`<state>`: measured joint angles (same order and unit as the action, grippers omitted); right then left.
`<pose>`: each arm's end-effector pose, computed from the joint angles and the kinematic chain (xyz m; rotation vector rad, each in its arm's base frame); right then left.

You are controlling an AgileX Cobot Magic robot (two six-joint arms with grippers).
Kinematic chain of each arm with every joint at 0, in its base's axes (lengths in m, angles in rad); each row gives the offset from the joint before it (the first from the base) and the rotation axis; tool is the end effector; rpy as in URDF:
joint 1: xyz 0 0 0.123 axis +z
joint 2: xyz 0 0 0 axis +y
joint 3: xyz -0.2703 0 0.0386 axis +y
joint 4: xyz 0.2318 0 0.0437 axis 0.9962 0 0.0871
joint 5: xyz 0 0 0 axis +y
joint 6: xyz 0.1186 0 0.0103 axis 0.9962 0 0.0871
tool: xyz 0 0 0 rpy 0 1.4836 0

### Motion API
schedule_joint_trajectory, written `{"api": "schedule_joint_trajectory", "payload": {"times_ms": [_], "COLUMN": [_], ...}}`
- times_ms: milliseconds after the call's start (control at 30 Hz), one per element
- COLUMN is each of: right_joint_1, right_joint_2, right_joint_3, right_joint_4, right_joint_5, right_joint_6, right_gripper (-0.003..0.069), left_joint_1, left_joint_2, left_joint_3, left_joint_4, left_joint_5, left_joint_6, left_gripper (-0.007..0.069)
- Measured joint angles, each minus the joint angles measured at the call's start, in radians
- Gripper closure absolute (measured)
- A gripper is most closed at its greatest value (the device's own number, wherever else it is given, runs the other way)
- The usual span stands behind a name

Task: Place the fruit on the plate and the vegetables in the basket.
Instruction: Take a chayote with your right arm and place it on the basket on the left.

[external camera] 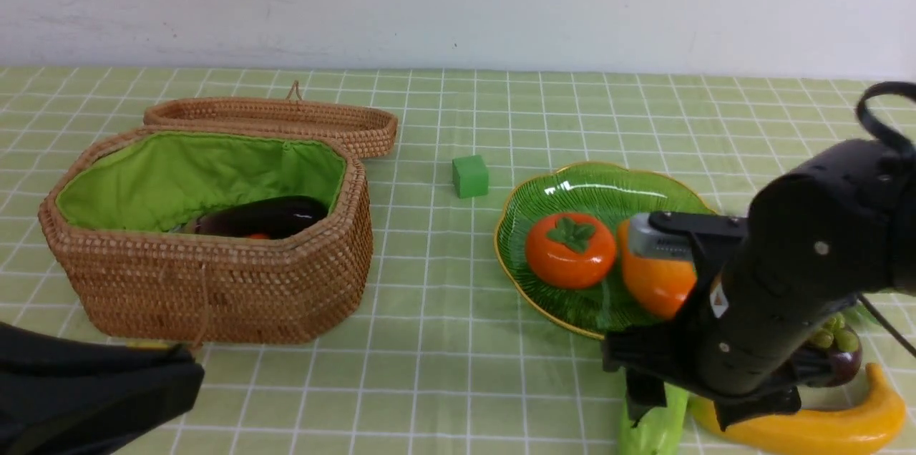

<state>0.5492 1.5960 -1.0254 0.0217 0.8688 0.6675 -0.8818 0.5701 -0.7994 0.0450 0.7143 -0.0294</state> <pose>0.2462 0.1530 0.1876 0.1933 2.9591 0.2080 0.0782 -0.0895 0.3505 0.8434 1.8225 -0.5402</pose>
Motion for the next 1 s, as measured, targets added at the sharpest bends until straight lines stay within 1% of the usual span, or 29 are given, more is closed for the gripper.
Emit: {"api": "schedule_joint_trajectory", "payload": {"times_ms": [100, 233, 267, 433, 567, 1000], "right_joint_1": [-0.009, -0.011, -0.011, -0.011, -0.012, -0.011], "right_joint_2": [0.041, 0.100, 0.118, 0.159, 0.167, 0.169], "right_joint_3": [-0.002, -0.005, -0.005, -0.006, -0.008, -0.011], "right_joint_4": [0.000, 0.001, 0.001, 0.008, 0.021, 0.030], "right_joint_5": [-0.021, -0.054, -0.067, -0.093, -0.094, -0.088], "right_joint_6": [0.027, 0.042, 0.044, 0.045, 0.046, 0.045], "right_gripper": [0.0012, 0.0031, 0.0060, 0.0148, 0.0188, 0.0193], "left_joint_1": [0.000, 0.000, 0.000, 0.000, 0.000, 0.000], "left_joint_2": [0.000, 0.000, 0.000, 0.000, 0.000, 0.000], "left_joint_3": [0.000, 0.000, 0.000, 0.000, 0.000, 0.000], "left_joint_4": [0.000, -0.001, -0.001, -0.001, -0.001, -0.001], "left_joint_5": [0.001, 0.003, 0.003, 0.003, 0.003, 0.024], "left_joint_6": [0.005, 0.008, 0.008, 0.008, 0.008, 0.009], "left_gripper": [0.0638, 0.0638, 0.0638, 0.0638, 0.0638, 0.0638]}}
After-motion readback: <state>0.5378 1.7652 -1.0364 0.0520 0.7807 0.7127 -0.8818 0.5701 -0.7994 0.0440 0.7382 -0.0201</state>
